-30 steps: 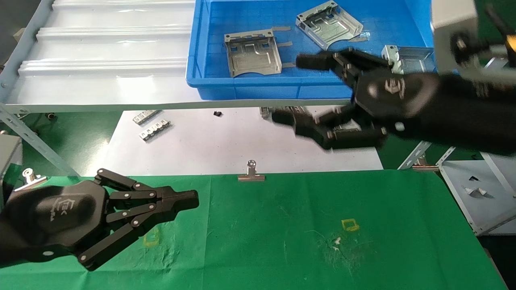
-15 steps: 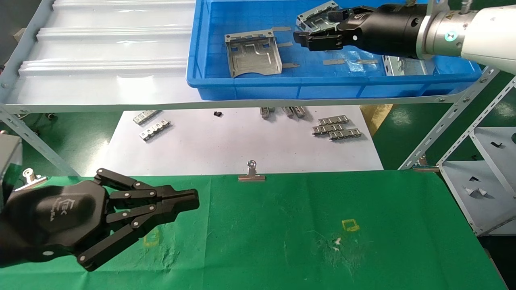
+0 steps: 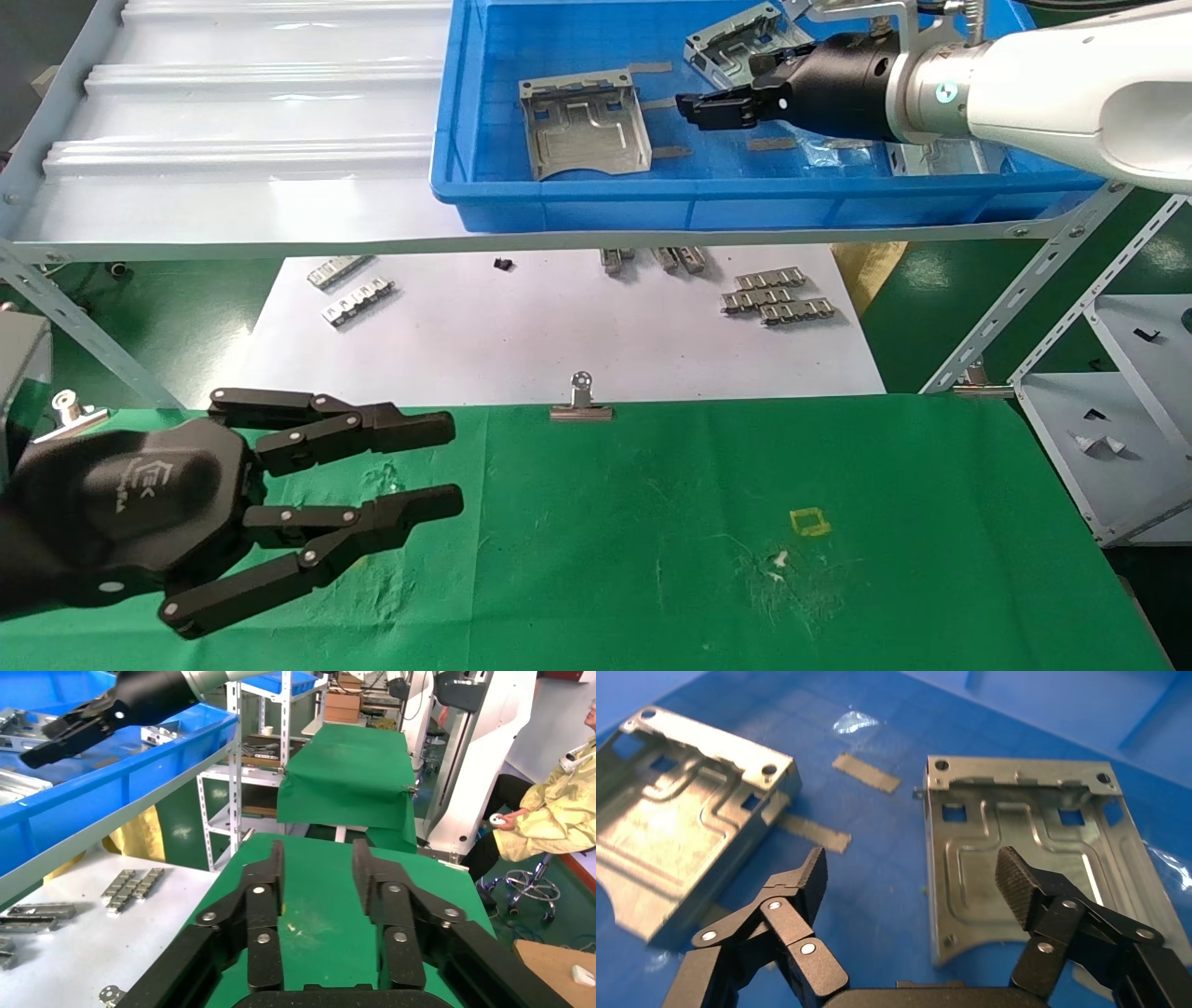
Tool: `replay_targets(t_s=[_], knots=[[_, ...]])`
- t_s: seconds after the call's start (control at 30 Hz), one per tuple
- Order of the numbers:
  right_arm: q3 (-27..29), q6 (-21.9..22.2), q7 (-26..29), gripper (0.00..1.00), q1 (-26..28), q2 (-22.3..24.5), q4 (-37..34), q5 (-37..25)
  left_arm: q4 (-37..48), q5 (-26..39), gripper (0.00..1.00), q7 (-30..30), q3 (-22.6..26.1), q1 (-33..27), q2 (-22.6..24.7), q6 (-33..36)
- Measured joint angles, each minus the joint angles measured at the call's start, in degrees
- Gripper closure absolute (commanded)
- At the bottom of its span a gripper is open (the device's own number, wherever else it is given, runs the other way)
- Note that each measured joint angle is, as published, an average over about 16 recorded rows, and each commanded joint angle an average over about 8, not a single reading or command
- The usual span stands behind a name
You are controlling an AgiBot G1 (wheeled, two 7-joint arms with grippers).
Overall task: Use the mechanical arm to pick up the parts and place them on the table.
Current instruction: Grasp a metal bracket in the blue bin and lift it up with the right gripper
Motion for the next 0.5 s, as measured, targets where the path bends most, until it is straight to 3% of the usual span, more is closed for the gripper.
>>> replay_targets(t_s=[0.27,0.5], knots=[[0.2,5.8,0.5,1.0,-1.1,-2.4,-0.7,0.5,0.0,0.0,0.0,0.0,0.0,0.0,0.0,0.0],[-0.5,8.2,1.9,1.0,-2.5,-2.9,0.9,0.6,0.0,0.0,0.0,0.0,0.0,0.0,0.0,0.0]])
